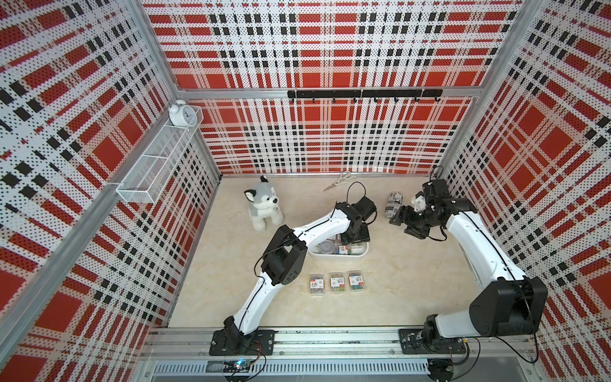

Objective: Take the paper clips out of the storage box
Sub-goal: Pick up the boxed paper clips from the storage box.

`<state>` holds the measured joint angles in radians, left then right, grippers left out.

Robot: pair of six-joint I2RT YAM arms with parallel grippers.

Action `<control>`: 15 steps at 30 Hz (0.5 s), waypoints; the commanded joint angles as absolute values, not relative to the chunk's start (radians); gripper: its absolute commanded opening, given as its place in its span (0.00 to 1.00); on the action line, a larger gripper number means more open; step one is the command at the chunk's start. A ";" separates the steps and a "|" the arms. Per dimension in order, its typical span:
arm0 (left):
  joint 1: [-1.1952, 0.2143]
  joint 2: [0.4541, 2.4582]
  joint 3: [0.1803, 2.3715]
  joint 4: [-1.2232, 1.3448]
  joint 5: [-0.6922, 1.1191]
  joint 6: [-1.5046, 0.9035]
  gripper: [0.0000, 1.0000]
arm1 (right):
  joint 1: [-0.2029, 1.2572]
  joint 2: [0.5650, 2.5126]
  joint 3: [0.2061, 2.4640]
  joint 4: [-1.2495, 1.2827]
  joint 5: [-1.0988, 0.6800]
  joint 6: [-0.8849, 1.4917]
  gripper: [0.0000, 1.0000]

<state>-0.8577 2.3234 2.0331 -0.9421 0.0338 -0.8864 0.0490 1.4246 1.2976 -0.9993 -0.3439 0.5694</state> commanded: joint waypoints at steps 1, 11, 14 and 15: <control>-0.859 2.347 2.031 -0.914 0.055 -0.890 0.65 | 0.043 1.397 1.293 -1.010 -0.343 0.561 0.73; -0.847 2.353 2.008 -0.913 0.060 -0.896 0.65 | 0.044 1.405 1.299 -1.007 -0.345 0.560 0.73; -0.847 2.362 2.011 -0.914 0.067 -0.896 0.65 | 0.043 1.407 1.299 -1.007 -0.345 0.560 0.73; -0.847 2.363 2.010 -0.914 0.066 -0.895 0.65 | 0.043 1.408 1.299 -1.006 -0.347 0.560 0.72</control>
<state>-0.8520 2.3363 2.0182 -0.9245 0.0547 -0.8909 0.0490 1.4231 1.2964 -1.0012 -0.3439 0.5694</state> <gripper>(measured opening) 0.654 0.725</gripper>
